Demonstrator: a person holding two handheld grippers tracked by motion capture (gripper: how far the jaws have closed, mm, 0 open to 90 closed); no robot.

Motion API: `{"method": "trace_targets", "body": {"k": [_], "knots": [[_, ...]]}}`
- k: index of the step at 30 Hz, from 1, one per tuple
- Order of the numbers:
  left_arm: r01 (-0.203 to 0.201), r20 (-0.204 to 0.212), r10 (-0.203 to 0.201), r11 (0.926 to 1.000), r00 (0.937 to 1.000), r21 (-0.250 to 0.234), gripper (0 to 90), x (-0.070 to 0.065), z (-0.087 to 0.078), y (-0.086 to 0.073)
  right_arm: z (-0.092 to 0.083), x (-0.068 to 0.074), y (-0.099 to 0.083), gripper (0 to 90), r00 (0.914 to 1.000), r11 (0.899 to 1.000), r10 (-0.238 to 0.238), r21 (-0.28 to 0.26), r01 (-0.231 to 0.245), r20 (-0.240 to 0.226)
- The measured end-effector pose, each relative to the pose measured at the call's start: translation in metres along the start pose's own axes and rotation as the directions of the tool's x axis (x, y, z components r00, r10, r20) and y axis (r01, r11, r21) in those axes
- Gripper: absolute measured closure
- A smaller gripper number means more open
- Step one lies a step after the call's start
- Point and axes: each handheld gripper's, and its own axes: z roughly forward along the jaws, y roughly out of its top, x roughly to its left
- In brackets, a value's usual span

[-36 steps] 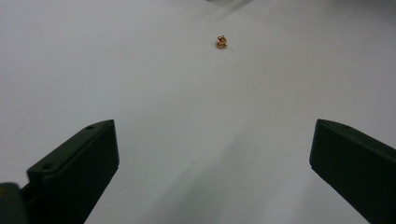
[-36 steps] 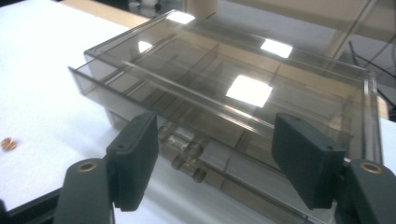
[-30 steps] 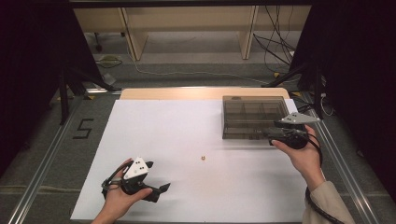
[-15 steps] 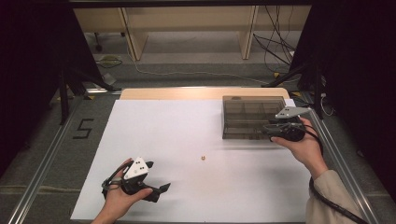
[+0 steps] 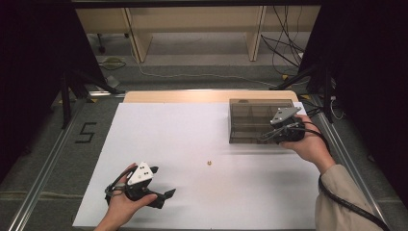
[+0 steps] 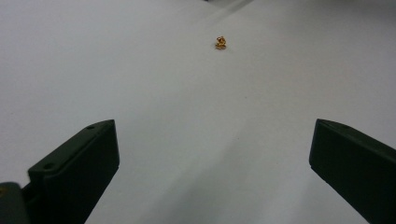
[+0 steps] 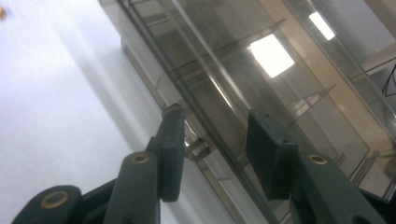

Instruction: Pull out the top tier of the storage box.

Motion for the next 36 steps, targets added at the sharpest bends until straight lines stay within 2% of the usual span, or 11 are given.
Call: {"method": "trace_targets", "body": {"k": [2, 4, 7, 10, 21, 31, 36], "knots": [[0.000, 0.001, 0.000, 1.0000, 1.0000, -0.001, 1.5, 0.000, 0.000, 0.000, 0.002, 0.001, 0.003, 59.0, 0.9996, 0.999, -0.030, 0.023, 0.030, 0.000], [0.001, 0.001, -0.001, 1.0000, 1.0000, 0.000, 1.5, 0.000, 0.000, 0.000, 0.003, 0.003, 0.006, 59.3, 0.9969, 0.996, -0.079, 0.047, 0.079, -0.005], [0.000, 0.002, 0.000, 1.0000, 1.0000, -0.001, 1.5, 0.000, 0.000, 0.000, 0.004, 0.004, 0.011, 59.3, 0.9909, 0.988, -0.134, 0.077, 0.134, -0.004], [0.000, 0.002, 0.000, 1.0000, 1.0000, -0.001, 1.5, 0.000, 0.000, 0.000, 0.003, 0.003, 0.015, 59.8, 0.9855, 0.980, -0.170, 0.101, 0.169, -0.005], [0.001, 0.002, -0.001, 1.0000, 1.0000, -0.001, 1.6, 0.000, 0.000, 0.000, 0.001, 0.002, 0.021, 62.6, 0.9761, 0.967, -0.217, 0.131, 0.216, -0.009], [0.000, 0.003, 0.000, 1.0000, 1.0000, -0.001, 1.6, 0.000, 0.000, 0.000, 0.004, 0.006, 0.026, 67.9, 0.9588, 0.945, -0.284, 0.164, 0.282, -0.015], [0.000, 0.003, 0.000, 1.0000, 1.0000, -0.001, 1.6, 0.000, 0.000, 0.000, 0.005, 0.008, 0.029, 72.1, 0.9452, 0.929, -0.325, 0.178, 0.325, -0.030]]}}
